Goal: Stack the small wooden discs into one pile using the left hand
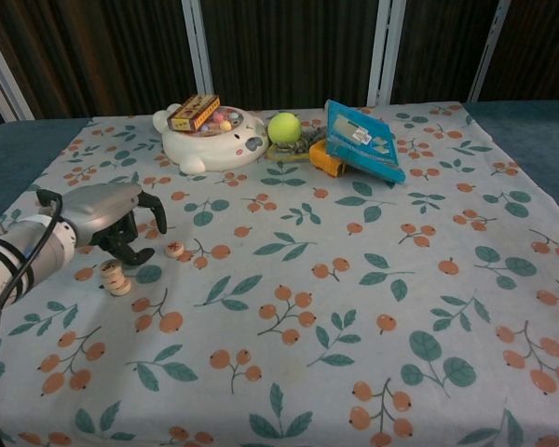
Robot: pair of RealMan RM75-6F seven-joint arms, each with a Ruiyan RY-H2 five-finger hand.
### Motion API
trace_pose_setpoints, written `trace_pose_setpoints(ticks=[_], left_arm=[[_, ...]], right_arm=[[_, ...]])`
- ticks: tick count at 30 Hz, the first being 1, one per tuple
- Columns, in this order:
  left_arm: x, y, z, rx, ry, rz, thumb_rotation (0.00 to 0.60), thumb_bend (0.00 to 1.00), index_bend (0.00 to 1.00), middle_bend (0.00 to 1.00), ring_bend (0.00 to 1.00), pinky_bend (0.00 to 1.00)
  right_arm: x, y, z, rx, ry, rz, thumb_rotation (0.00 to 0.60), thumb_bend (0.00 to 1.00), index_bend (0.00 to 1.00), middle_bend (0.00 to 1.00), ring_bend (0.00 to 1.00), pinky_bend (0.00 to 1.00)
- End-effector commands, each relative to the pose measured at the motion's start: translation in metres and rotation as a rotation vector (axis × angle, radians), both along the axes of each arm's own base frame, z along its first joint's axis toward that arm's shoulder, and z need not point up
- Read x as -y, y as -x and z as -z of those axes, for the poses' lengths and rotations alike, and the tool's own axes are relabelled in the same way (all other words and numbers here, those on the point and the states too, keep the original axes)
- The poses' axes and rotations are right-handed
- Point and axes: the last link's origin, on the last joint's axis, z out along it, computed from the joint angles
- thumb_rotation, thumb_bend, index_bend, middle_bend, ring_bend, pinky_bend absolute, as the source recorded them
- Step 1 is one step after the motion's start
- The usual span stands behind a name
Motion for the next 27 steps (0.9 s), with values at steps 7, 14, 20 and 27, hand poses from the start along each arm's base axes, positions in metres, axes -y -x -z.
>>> trace_pose_setpoints(ticks=[7,14,20,27], left_arm=[[-0.001,-0.003,0.009,-0.012,0.004,0.003,0.6,0.39,0.4,1.0,1.0,1.0],[-0.002,-0.002,0.013,-0.011,0.01,-0.001,0.6,0.39,0.4,1.0,1.0,1.0],[-0.002,0.0,0.015,-0.008,0.016,-0.004,0.6,0.39,0.4,1.0,1.0,1.0],[-0.001,-0.002,0.018,0.007,0.021,0.0,0.6,0.39,0.4,1.0,1.0,1.0]], right_arm=[[0.0,0.001,-0.001,0.004,0.001,0.002,0.6,0.12,0.0,0.0,0.0,0.0],[0.0,0.001,-0.002,0.005,0.002,0.002,0.6,0.12,0.0,0.0,0.0,0.0],[0.0,0.001,-0.002,0.005,0.003,0.002,0.6,0.12,0.0,0.0,0.0,0.0],[0.0,0.001,-0.001,0.003,0.002,0.006,0.6,0.12,0.0,0.0,0.0,0.0]])
